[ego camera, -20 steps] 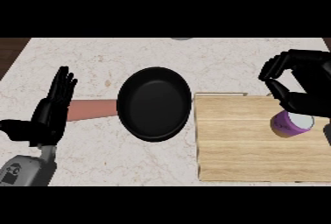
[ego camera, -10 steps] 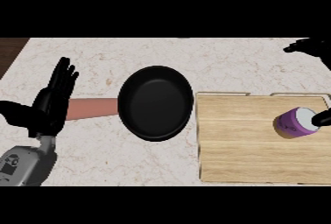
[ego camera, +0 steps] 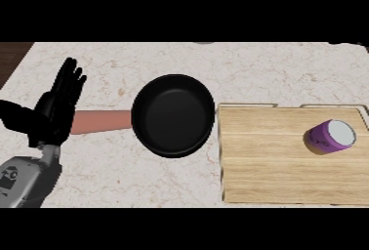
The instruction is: Pick the can from the tray and place it in the pot
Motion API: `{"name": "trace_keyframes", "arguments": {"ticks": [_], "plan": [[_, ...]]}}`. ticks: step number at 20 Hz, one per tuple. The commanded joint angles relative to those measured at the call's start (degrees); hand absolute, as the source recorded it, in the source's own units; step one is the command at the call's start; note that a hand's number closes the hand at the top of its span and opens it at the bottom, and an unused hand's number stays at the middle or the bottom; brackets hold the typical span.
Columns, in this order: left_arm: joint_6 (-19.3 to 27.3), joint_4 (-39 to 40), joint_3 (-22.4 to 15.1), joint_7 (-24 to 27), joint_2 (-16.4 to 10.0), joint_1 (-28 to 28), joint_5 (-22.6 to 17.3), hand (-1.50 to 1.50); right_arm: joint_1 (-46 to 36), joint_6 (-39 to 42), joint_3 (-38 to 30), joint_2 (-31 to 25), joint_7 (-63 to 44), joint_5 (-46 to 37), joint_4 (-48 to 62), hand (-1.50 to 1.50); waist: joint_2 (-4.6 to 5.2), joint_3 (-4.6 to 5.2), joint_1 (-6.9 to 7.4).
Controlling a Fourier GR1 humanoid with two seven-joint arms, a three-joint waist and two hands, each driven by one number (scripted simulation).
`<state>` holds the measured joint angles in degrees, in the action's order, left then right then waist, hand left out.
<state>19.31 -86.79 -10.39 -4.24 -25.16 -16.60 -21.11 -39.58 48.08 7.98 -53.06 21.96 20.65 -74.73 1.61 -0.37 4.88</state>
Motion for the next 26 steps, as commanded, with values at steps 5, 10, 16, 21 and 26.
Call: {"name": "trace_keyframes", "arguments": {"ticks": [5,10,16,21,26], "plan": [[0.8,-0.4,0.5,-2.9,-0.3,-1.2,-0.1,0.0,-2.1,11.2,9.3,-5.7,11.1,-14.6,-11.4,-1.5,-0.66,-0.06,-1.46],[-0.1,-0.5,1.0,-0.7,-0.5,1.6,0.0,0.0,0.1,6.4,14.9,-7.7,16.4,-22.7,-13.0,-1.5,-0.44,0.05,-1.37],[0.8,-2.3,-0.1,-1.1,0.5,3.1,1.0,0.0,1.1,0.0,20.0,-10.4,25.9,-27.7,-9.4,-1.5,-0.54,0.15,-1.25],[1.2,-3.0,2.0,-3.3,-0.9,1.5,0.8,0.0,1.8,-7.7,26.2,-12.2,32.6,-35.2,-5.9,-1.5,-0.81,0.22,-1.97],[1.6,-3.6,1.9,-4.4,-0.5,1.4,1.7,0.0,-1.3,-14.1,29.4,-11.6,37.9,-40.5,2.6,-1.5,-0.93,0.29,-2.19]]}}
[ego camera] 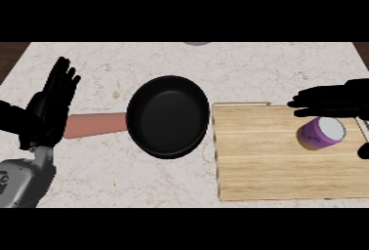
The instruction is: Pick the can from the tray and place it in the pot
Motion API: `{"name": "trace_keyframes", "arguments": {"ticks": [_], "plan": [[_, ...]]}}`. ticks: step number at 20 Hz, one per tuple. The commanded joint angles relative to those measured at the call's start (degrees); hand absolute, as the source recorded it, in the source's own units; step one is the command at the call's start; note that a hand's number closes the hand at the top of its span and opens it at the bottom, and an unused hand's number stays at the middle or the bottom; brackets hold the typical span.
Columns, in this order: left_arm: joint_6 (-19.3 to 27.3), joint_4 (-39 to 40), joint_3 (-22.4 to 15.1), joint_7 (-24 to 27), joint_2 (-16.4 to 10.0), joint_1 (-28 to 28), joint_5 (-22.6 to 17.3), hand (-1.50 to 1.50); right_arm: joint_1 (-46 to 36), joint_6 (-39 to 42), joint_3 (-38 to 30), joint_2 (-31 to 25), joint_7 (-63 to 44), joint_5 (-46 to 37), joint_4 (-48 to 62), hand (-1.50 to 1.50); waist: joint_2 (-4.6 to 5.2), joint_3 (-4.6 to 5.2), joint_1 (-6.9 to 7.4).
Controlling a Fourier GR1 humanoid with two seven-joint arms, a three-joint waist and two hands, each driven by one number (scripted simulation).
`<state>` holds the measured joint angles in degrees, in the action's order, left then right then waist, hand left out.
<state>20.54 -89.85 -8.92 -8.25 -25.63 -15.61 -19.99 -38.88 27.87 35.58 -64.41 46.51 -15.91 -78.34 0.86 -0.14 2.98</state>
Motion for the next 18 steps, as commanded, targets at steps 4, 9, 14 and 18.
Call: {"name": "trace_keyframes", "arguments": {"ticks": [4,9,14,18], "plan": [[0.6,-1.7,-0.1,-1.2,0.2,0.1,1.4,0.0,-1.6,1.3,4.8,1.6,16.5,-5.2,11.0,-1.5,-0.18,0.05,-0.25],[-1.4,-1.5,1.4,0.2,0.1,2.8,0.0,0.0,-3.9,0.0,7.4,2.6,19.3,-6.3,14.6,-1.5,-0.33,0.12,-0.53],[-0.2,-2.5,1.4,-0.2,1.0,3.4,2.0,0.0,-6.5,-1.8,8.8,9.8,14.8,-8.4,17.9,-1.5,-0.56,0.14,-1.26],[-1.6,-0.8,3.4,0.6,0.8,3.3,1.2,0.0,-6.7,-3.9,10.2,10.5,17.6,-10.4,23.0,-1.5,-0.47,0.14,-1.63]]}}
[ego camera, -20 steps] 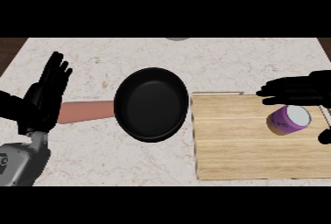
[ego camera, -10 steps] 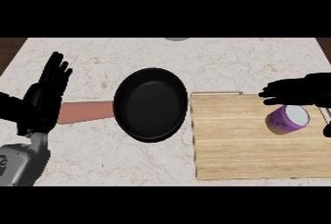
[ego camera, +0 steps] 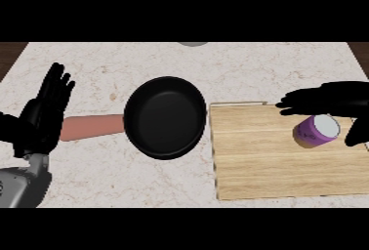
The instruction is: Pick the can from the tray and place it in the pot
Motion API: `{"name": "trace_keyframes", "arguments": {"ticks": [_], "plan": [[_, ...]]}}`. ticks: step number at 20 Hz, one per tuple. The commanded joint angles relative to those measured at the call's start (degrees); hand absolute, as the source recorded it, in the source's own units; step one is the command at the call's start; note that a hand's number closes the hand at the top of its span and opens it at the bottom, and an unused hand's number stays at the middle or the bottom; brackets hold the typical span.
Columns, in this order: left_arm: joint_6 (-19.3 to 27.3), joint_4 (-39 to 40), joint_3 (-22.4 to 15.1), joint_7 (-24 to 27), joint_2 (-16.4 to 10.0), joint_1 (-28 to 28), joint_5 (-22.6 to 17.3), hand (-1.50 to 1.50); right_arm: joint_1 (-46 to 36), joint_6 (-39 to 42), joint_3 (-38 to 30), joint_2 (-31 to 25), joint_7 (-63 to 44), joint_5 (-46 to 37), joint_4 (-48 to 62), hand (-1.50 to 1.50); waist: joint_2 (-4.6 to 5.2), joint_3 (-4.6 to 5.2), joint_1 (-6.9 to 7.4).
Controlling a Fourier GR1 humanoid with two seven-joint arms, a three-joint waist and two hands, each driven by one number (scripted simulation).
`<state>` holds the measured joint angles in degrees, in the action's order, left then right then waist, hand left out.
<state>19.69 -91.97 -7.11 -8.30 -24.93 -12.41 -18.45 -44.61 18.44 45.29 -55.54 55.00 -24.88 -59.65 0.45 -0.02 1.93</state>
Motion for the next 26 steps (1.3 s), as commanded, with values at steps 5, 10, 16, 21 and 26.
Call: {"name": "trace_keyframes", "arguments": {"ticks": [5,10,16,21,26], "plan": [[-1.3,-0.3,1.1,-0.5,-0.1,1.6,-0.1,0.0,-2.5,-0.3,3.2,2.3,14.3,-3.8,1.4,1.5,-0.26,0.0,-0.52],[-1.0,1.5,2.4,-2.1,0.0,-2.5,0.2,0.0,-3.8,-2.5,3.8,7.3,15.1,-4.2,8.3,1.5,0.14,-0.03,-0.12],[-1.0,-3.0,1.9,-2.6,0.0,2.0,0.9,0.0,-1.6,-1.2,5.4,16.0,-3.1,-3.4,3.8,1.5,-0.7,0.06,-0.53],[-1.1,1.4,2.1,-1.1,0.2,0.9,1.2,0.0,-0.1,-1.2,2.7,25.1,-23.9,1.4,3.2,1.5,-2.62,0.98,-2.31],[-0.9,1.6,2.2,-1.4,0.0,1.2,1.3,0.0,0.7,-4.2,1.1,36.7,-39.6,3.1,2.2,1.5,-3.68,0.83,-2.78]]}}
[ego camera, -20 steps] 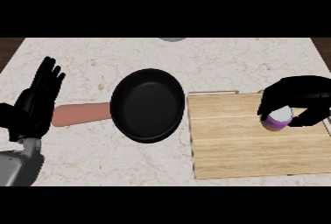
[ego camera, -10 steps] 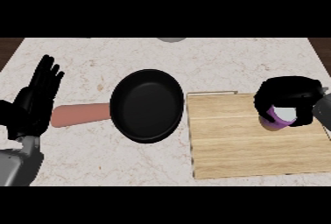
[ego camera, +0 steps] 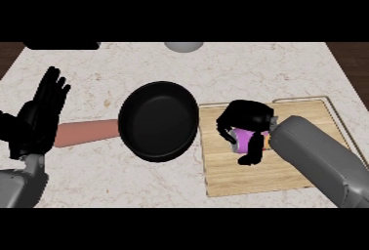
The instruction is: Pick the can from the tray and place it in the pot
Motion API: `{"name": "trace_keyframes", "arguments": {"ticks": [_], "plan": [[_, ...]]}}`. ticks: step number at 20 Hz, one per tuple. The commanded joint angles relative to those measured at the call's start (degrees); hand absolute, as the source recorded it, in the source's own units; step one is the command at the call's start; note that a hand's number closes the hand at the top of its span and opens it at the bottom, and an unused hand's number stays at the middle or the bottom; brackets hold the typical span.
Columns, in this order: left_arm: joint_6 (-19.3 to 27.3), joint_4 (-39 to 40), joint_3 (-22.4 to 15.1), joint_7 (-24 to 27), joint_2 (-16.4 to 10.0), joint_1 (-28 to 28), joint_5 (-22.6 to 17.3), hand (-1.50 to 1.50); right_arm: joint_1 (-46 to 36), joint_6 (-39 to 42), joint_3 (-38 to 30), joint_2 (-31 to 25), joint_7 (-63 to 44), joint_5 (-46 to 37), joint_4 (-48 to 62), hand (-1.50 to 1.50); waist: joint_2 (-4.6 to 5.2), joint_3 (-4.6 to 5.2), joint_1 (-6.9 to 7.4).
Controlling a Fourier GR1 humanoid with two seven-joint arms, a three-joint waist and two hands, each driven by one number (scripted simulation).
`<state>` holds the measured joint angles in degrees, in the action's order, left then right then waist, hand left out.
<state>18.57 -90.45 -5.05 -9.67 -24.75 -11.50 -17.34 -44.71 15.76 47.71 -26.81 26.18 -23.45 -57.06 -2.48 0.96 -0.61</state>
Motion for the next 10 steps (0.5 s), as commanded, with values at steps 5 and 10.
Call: {"name": "trace_keyframes", "arguments": {"ticks": [5,10], "plan": [[0.5,0.9,0.3,-0.5,-0.3,0.9,0.3,0.0,0.4,-10.8,-5.9,20.2,-26.1,3.1,-2.8,1.5,-1.67,-0.52,-1.9],[0.3,1.4,0.6,-0.7,-0.1,1.7,-0.2,0.0,-3.3,-24.4,-9.8,26.5,-40.3,0.6,-7.2,1.5,-2.49,-0.57,-1.84]]}}
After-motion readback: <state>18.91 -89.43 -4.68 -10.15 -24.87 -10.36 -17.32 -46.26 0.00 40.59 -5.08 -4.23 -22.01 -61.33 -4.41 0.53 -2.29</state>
